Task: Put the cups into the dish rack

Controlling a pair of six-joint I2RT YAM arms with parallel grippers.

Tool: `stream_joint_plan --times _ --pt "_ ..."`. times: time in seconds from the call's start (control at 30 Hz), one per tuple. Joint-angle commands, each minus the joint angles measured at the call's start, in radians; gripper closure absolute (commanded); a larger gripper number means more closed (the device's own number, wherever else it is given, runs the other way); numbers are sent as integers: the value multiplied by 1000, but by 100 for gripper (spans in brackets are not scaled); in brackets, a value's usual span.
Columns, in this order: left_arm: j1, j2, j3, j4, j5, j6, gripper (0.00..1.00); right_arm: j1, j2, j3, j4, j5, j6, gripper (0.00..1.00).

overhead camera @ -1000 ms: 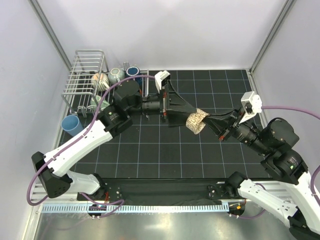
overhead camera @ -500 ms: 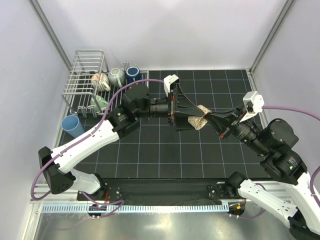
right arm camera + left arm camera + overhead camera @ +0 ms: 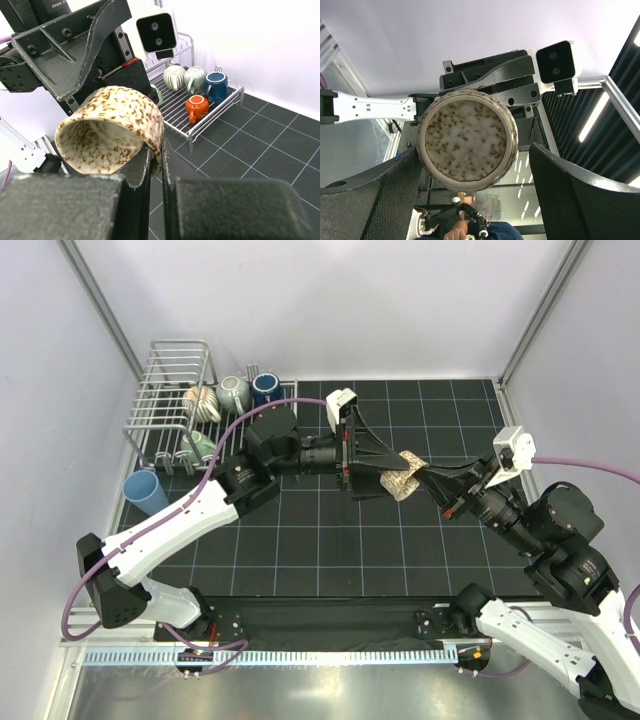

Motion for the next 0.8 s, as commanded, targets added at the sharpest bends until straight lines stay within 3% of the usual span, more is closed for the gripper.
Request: stream_joint_plan --times 0.0,0.17,0.37,0.57,0.67,0.7,0.77 --pt "-1 -5 39 43 -4 14 17 -1 -8 7 40 9 -10 96" --pt "-1 -11 38 32 -20 24 18 -2 -8 4 43 -8 -6 96" --pt "-1 -16 47 21 -36 31 29 -1 -5 0 44 -36 -4 96" --pt "-1 -13 46 14 -44 31 59 -1 1 1 40 -60 -6 96" --pt "-1 -14 46 1 -47 39 90 -1 1 7 32 -42 -4 96" --pt "-1 -16 46 -5 -47 50 100 -2 1 9 24 -21 -4 94" --pt "-1 -25 47 -41 -60 71 100 -1 -2 13 7 13 0 80"
